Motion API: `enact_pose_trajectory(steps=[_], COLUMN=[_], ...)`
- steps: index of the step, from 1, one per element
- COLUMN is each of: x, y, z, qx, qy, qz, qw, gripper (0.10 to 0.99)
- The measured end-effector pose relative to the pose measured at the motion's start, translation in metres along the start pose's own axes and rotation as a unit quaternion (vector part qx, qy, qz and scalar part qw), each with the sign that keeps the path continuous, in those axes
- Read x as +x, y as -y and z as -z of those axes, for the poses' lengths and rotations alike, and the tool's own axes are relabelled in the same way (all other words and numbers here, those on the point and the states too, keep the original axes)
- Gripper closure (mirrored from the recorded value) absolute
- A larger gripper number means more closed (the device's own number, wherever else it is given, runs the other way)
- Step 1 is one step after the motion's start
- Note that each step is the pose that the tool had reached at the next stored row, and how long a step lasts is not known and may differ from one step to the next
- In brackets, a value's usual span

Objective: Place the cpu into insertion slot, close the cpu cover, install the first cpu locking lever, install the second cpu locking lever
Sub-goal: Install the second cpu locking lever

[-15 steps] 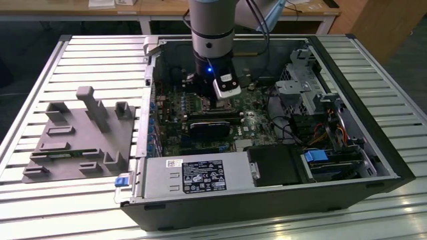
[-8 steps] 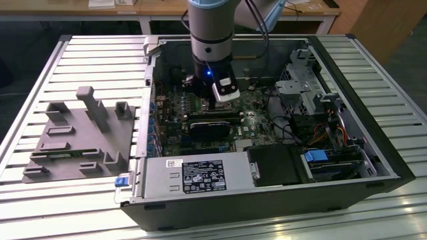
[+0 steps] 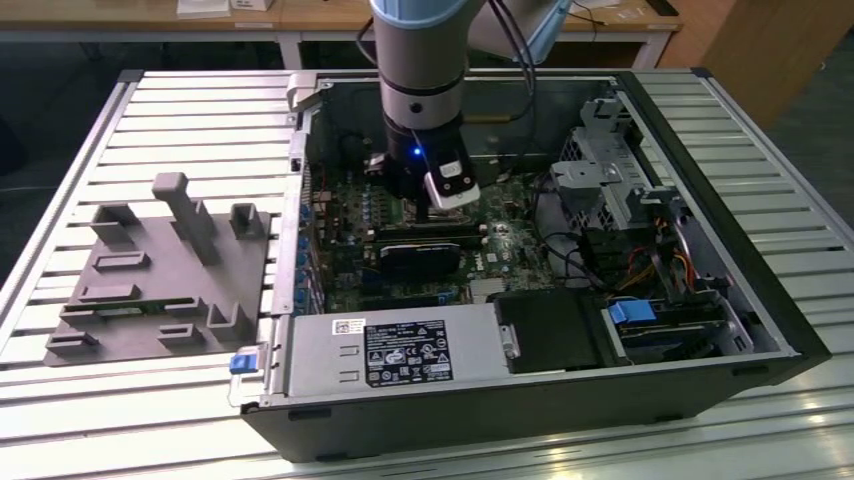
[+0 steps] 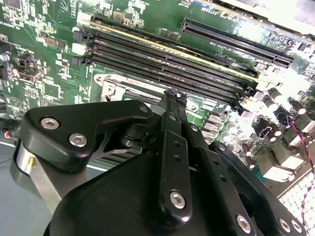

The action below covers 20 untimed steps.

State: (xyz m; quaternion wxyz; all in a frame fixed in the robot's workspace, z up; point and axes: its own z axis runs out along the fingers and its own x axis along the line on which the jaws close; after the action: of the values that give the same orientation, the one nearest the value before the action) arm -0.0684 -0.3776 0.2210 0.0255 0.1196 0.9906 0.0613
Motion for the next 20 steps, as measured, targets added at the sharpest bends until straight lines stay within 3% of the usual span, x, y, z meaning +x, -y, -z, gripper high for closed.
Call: enact_pose_trajectory(steps=[7, 13, 20], x=[-0.0004, 0.0011, 0.0016], y=[0.0085, 0.0143, 0.0222], z=[-0.0016, -0.0043, -0.0071], qx=[-0.0084, -0.0281, -0.0443], qy=[-0.0026, -0.0078, -0.0122], qz=[0.006, 0.010, 0.013], qw=[0.9999, 0.9995, 0.9989], gripper=[0.984, 0.984, 0.984])
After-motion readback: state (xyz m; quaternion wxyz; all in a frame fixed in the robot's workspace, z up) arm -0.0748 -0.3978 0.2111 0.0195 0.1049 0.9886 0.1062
